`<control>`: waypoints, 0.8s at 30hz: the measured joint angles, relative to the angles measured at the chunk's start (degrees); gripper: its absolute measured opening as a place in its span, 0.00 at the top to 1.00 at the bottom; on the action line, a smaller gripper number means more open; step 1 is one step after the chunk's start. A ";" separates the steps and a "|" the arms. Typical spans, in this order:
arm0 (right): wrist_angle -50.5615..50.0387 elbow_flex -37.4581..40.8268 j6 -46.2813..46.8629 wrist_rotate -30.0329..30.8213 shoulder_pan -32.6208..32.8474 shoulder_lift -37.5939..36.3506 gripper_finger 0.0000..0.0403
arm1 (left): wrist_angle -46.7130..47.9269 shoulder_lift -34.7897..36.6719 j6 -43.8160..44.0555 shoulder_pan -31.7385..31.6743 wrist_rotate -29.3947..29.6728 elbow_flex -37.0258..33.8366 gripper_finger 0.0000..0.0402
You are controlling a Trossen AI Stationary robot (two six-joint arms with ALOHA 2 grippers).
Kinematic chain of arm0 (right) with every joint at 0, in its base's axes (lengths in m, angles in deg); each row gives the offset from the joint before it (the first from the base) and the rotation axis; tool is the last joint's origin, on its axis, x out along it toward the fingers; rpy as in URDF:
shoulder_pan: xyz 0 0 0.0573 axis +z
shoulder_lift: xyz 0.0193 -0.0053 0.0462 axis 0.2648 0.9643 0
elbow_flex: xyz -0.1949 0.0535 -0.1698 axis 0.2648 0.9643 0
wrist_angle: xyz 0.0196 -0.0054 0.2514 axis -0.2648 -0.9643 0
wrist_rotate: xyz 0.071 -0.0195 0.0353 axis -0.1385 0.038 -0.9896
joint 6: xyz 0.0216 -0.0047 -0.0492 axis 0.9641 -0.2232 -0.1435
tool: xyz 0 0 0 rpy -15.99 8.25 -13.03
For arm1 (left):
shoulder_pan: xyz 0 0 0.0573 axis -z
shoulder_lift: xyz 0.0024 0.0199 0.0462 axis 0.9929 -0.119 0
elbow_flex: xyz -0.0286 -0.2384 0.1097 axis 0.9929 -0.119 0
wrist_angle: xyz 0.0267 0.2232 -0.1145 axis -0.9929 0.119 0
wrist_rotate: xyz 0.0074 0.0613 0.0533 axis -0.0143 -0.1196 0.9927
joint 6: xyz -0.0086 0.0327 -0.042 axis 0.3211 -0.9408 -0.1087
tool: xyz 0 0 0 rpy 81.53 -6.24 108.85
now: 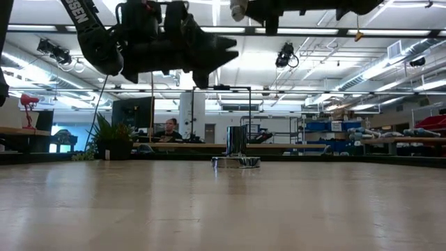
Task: Screw lightbulb
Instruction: Insert the white lightbulb into the silver lamp
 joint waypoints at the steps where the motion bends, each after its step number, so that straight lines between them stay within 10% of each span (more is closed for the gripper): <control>1: -0.10 -0.03 -0.64 0.57 0.01 -0.81 0.43 | 0.99 -0.03 -0.15 0.01 0.05 -0.03 0.65; 15: -5.35 7.36 -1.53 4.22 -0.37 -3.92 0.57 | 16.96 0.00 -9.24 -1.80 15.14 -0.35 0.77; 24: 16.10 15.31 1.38 7.33 -0.66 6.27 0.58 | 24.61 0.04 -10.74 -1.98 24.82 -2.12 0.98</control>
